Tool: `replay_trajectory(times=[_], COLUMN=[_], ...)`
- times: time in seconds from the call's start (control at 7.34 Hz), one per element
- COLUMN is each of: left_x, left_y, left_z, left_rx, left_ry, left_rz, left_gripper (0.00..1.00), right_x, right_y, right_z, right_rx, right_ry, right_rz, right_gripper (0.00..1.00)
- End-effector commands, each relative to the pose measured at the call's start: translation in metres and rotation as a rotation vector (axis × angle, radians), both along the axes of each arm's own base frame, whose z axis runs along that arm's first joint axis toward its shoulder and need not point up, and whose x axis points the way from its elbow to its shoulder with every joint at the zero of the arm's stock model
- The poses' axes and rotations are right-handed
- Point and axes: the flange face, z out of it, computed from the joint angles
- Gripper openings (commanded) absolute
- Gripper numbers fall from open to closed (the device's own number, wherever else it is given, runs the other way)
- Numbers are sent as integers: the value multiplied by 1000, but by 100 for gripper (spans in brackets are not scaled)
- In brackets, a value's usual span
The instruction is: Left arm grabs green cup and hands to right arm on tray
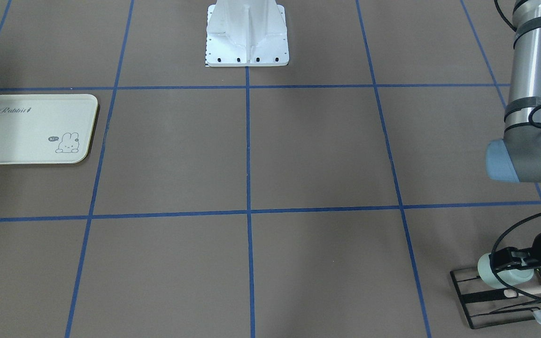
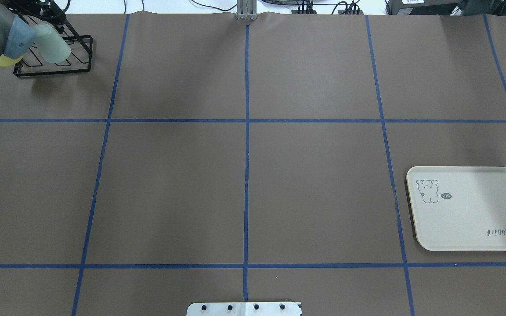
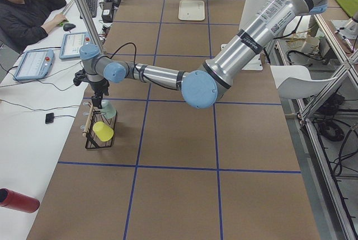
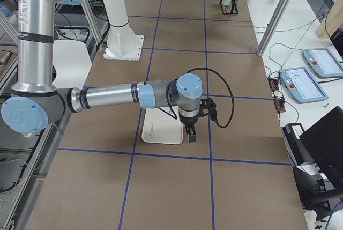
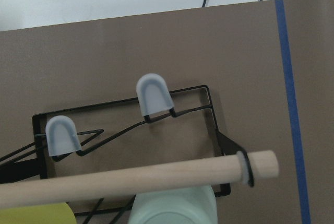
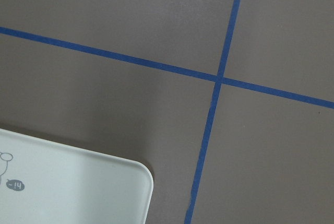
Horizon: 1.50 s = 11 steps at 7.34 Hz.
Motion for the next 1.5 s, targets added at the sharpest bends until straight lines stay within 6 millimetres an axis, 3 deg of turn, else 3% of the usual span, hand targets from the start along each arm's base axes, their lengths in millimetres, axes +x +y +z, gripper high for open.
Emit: replay_trajectory(times=[0.0,0.95,1.23,1.36], left_x=[1,3,4,6], left_y=[1,5,6,6], left_z=[3,11,12,13], left_rx=[5,-5,-5,-7], left_ry=[-3,-6,-6,-7], left_rz=[10,15,16,18], left_gripper=[100,99,86,86], right_x=[0,0,0,0], right_y=[0,0,0,0], right_z=[0,0,0,0], right_rx=[-1,1,1,1], right_ry=[0,0,0,0], right_rz=[0,0,0,0], right_gripper=[100,100,100,100])
